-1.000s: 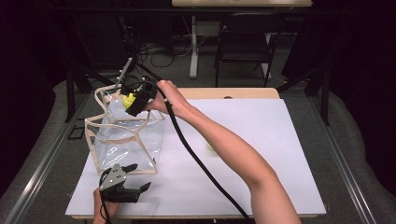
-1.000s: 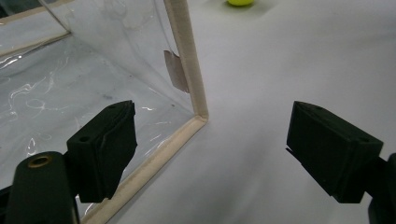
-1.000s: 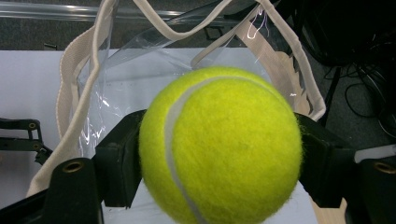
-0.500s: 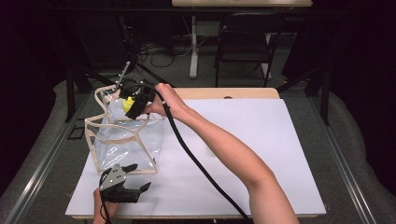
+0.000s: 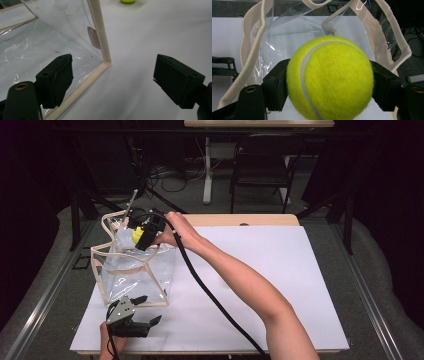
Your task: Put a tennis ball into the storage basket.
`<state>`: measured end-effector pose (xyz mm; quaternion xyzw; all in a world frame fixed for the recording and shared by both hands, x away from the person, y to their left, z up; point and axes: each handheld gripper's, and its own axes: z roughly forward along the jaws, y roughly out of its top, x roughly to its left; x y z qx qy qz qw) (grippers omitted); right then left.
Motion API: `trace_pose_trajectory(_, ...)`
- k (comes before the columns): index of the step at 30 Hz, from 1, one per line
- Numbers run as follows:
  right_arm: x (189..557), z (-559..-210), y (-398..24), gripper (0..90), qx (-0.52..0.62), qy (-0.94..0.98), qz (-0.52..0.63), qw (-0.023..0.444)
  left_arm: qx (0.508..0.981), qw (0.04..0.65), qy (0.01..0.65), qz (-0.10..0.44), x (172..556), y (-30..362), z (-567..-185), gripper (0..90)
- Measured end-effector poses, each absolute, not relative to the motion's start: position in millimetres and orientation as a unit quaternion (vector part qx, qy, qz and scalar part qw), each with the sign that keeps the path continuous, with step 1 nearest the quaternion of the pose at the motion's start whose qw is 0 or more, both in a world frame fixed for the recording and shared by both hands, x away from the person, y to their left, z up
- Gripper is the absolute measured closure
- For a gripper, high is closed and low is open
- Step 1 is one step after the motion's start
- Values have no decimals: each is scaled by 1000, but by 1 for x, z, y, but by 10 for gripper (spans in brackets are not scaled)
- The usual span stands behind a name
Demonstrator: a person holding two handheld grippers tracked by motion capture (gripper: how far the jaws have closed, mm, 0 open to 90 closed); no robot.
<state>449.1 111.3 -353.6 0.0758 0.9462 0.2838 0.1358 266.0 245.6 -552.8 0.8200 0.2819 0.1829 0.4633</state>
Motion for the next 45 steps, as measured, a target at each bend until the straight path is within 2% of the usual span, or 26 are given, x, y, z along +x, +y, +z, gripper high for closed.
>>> trace_pose_trajectory(37, 452, -364, 116, 254, 69, 957, 251, 128, 820, 464, 282, 181, 266, 245, -553, 159)
trace_pose_trajectory(40, 452, -366, 118, 231, 70, 958, 247, 126, 820, 464, 281, 181, 267, 245, -553, 159)
trace_pose_trajectory(45, 452, -363, 116, 130, 75, 953, 264, 126, 821, 464, 281, 181, 266, 245, -553, 159)
